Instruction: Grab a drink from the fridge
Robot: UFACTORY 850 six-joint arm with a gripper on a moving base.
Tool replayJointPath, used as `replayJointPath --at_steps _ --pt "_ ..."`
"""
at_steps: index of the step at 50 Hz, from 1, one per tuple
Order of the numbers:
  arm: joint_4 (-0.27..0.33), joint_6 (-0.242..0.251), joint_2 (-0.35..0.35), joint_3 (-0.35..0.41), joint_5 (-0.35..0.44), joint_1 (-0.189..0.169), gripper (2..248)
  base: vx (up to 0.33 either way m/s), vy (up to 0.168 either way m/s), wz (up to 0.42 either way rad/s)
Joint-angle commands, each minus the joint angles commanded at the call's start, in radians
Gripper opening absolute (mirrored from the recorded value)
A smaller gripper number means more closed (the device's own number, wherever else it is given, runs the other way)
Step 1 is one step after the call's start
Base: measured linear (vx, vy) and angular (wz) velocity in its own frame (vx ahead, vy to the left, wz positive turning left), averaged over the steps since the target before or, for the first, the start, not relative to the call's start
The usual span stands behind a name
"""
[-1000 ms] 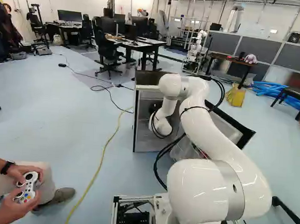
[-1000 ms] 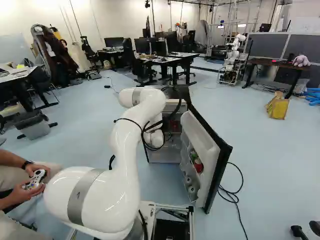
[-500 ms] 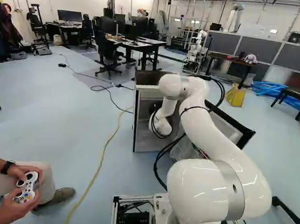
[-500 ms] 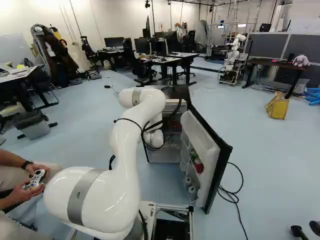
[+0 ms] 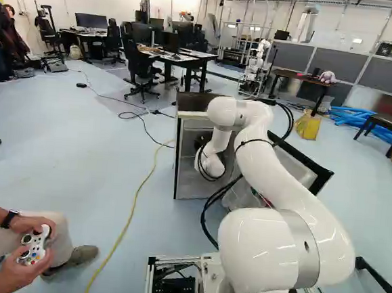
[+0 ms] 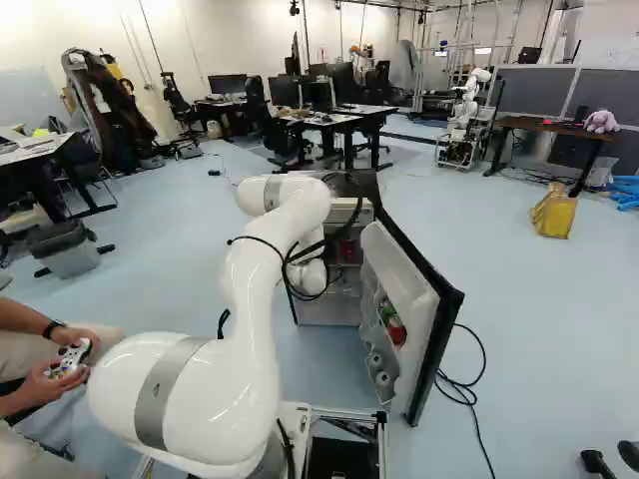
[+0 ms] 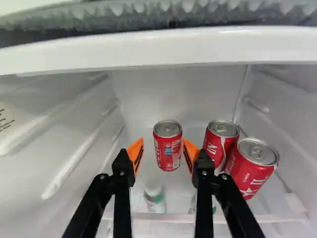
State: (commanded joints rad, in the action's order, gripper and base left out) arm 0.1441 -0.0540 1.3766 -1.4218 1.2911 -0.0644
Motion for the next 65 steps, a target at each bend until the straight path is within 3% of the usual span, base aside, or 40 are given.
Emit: replayJointPath --at_steps 1,6,7,35,65 --pt "0.0 0.0 0.0 0.0 -0.001 0.0 139 0.0 0.0 0.0" --pt "0.0 0.0 0.0 0.0 -0.007 0.0 139 0.0 0.0 0.0" --pt "0.0 0.0 0.0 0.0 -0.008 0.0 152 0.0 0.0 0.0" --pt "0.0 0.0 0.004 -0.008 -0.029 0.0 151 0.0 0.0 0.0" --pt "0.0 0.0 0.068 -0.124 -0.029 0.002 151 0.0 0.0 0.0"
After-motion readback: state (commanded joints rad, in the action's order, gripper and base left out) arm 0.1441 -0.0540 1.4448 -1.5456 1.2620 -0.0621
